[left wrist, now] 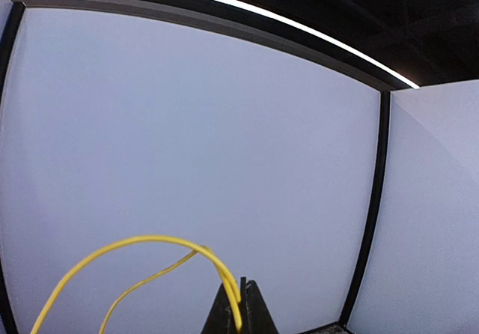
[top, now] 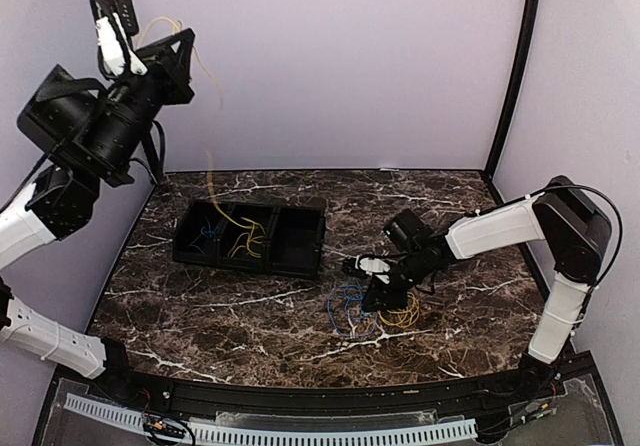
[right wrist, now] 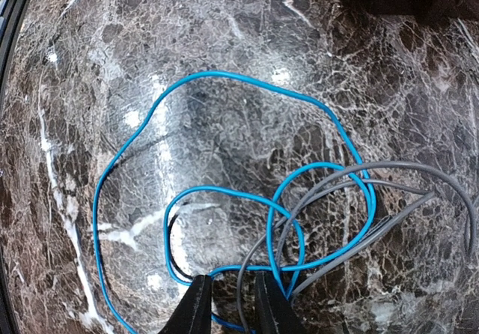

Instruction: Untangle the cables

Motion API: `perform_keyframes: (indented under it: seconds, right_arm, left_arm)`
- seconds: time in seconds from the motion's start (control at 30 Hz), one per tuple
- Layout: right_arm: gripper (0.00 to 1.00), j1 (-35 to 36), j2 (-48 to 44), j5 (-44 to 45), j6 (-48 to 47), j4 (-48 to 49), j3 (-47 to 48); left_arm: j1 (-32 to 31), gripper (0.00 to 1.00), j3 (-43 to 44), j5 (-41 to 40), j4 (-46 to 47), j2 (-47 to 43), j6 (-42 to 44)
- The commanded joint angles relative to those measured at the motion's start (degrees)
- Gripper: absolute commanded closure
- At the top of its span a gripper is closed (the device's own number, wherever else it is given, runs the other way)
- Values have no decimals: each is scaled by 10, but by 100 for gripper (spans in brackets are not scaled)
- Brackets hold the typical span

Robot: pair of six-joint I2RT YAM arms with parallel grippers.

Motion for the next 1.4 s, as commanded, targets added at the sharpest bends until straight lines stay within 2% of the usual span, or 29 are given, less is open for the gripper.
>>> perform_keyframes:
  seconds: [0.0, 0.17, 0.2, 0.33, 0.5, 0.63, 0.77, 0.8, 0.87, 1.0, 1.1, 1.37]
  right_arm:
    - [77, 4, 8, 18, 2, -17, 2]
    - [74, 2, -8, 13, 5, -31, 13]
    - [65, 1, -31, 7, 4, -60, 39]
    - [46, -8, -97, 15, -3, -105, 84]
    - [33, -37, -148, -30, -26, -192, 147]
    - [27, -63, -190, -55, -22, -218, 165]
    - [23, -106, -258, -53, 27, -163, 131]
    - [19, -120, -277, -61, 42, -138, 110]
    - [3, -143, -314, -64, 62, -96, 58]
    - [1, -186, -376, -76, 93, -20, -27]
    - [1, -221, -411, -118, 109, 35, -94]
    - [1, -251, -425, -108, 72, 50, -131]
  left_arm:
    - [4, 100, 99, -58, -39, -21, 133]
    - [4, 100, 133, -76, -56, -35, 151]
    - [4, 100, 123, -85, -75, -41, 149]
    - [4, 100, 108, -106, -143, -44, 143]
    - [14, 100, 86, -131, -274, -41, 85]
    - [56, 100, 66, -84, -370, -47, -9]
    - [125, 100, 82, 5, -456, -20, -91]
    - [135, 100, 92, 29, -467, -6, -116]
    - [169, 100, 117, 64, -502, 20, -144]
    - [272, 100, 185, 182, -588, 85, -189]
    - [310, 100, 200, 252, -594, 113, -202]
    - [353, 100, 187, 300, -550, 136, -220]
